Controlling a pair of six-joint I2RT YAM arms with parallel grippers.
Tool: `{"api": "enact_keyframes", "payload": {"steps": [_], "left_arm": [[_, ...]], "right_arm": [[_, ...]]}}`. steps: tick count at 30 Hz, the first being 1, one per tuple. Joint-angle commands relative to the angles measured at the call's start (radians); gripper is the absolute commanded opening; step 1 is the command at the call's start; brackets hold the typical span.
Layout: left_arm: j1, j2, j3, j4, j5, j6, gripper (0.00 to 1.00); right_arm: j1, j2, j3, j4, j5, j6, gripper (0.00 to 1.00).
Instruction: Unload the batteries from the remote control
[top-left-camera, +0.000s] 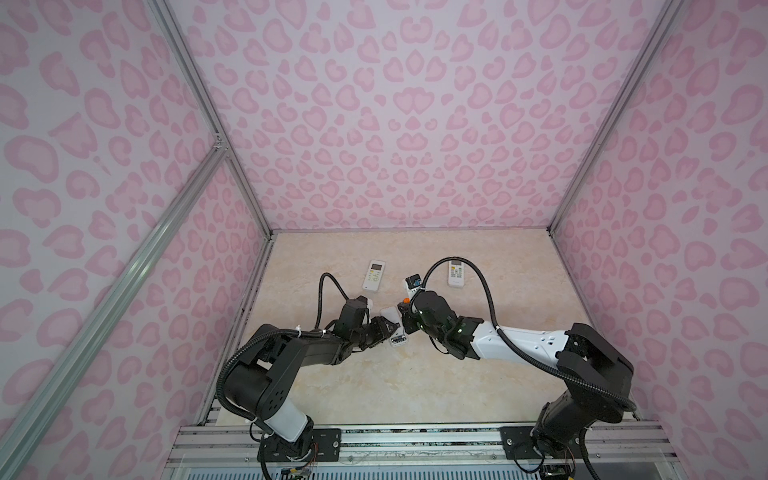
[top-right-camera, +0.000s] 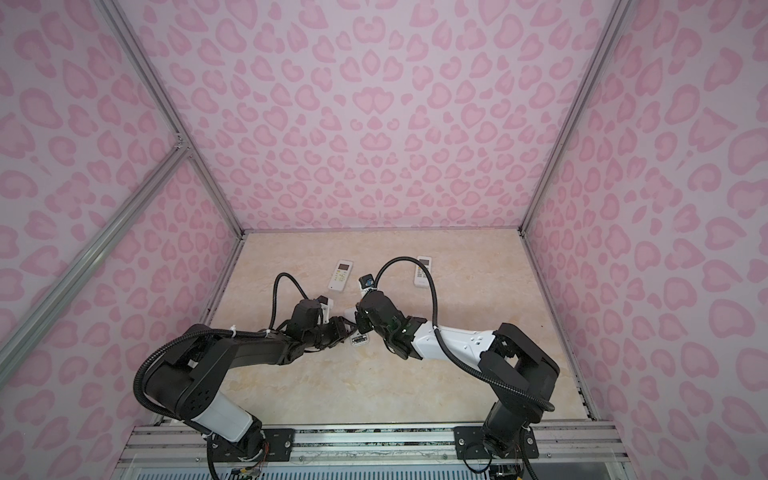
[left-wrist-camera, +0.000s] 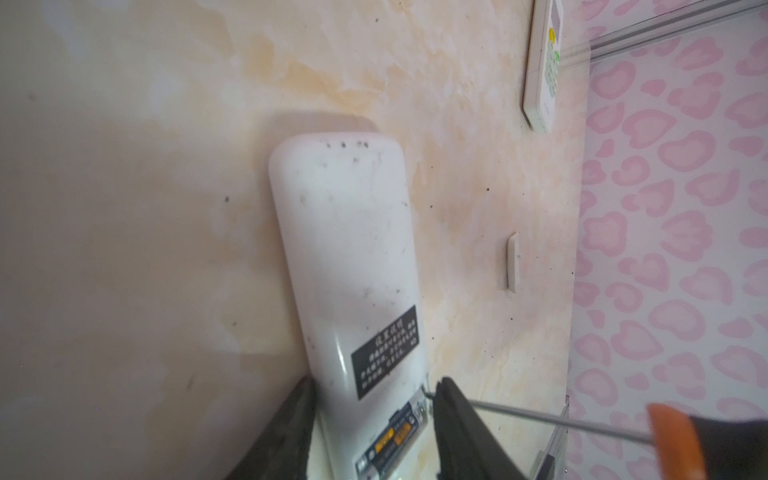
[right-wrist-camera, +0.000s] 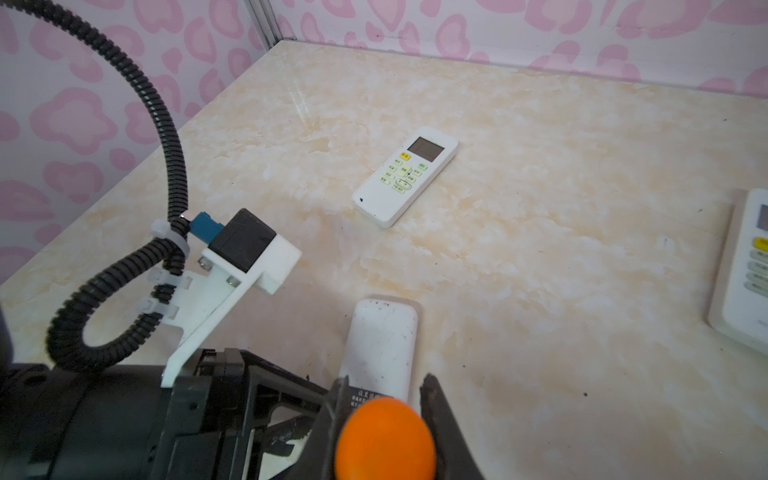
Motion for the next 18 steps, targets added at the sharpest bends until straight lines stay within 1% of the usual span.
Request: {"api": "enact_keyframes", "payload": {"steps": [1,18], "left_arm": [[0.001,0.009,-0.008,-0.074,-0.018,-0.003,0.50],[0.001,0.021,-0.008,-0.065,-0.013,-0.011,0.49]], "right_arm": [[0.001,0.007,-0.007,-0.004,0.013,-0.012,0.00],[0.001,0.017,-0.012,-0.006,0.018,-0.027,0.00]]}}
